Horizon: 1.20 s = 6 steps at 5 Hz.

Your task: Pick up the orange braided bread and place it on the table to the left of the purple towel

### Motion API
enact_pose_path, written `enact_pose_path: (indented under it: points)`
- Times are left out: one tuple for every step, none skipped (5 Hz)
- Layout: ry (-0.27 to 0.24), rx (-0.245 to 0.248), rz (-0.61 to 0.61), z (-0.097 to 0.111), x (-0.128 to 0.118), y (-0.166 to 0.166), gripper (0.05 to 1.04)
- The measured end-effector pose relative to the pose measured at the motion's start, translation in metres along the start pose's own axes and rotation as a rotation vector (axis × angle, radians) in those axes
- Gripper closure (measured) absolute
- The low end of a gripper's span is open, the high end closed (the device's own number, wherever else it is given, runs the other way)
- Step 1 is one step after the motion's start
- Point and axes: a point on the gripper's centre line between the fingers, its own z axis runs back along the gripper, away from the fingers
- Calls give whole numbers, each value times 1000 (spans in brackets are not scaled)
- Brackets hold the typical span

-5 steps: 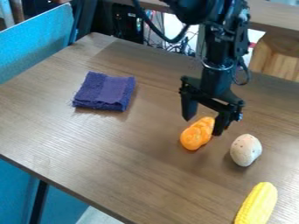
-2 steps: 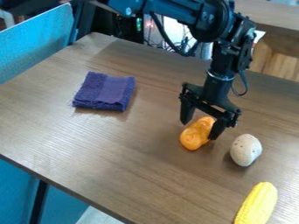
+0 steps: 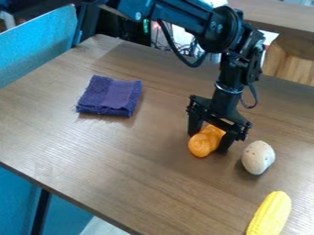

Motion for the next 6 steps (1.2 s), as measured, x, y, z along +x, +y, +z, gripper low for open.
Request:
enact_pose_path:
  points:
    - [-2,-32,-9,0,-6,-3,269]
    - [9,-50,-31,1,-12,-5,269]
    - [20,-48,-60,19,-26,0,269]
    - [4,-6,-1,51,-68,43,269]
    - [82,16,69,43,-111,91,269]
    - [141,-19,68,20,-137,136,269]
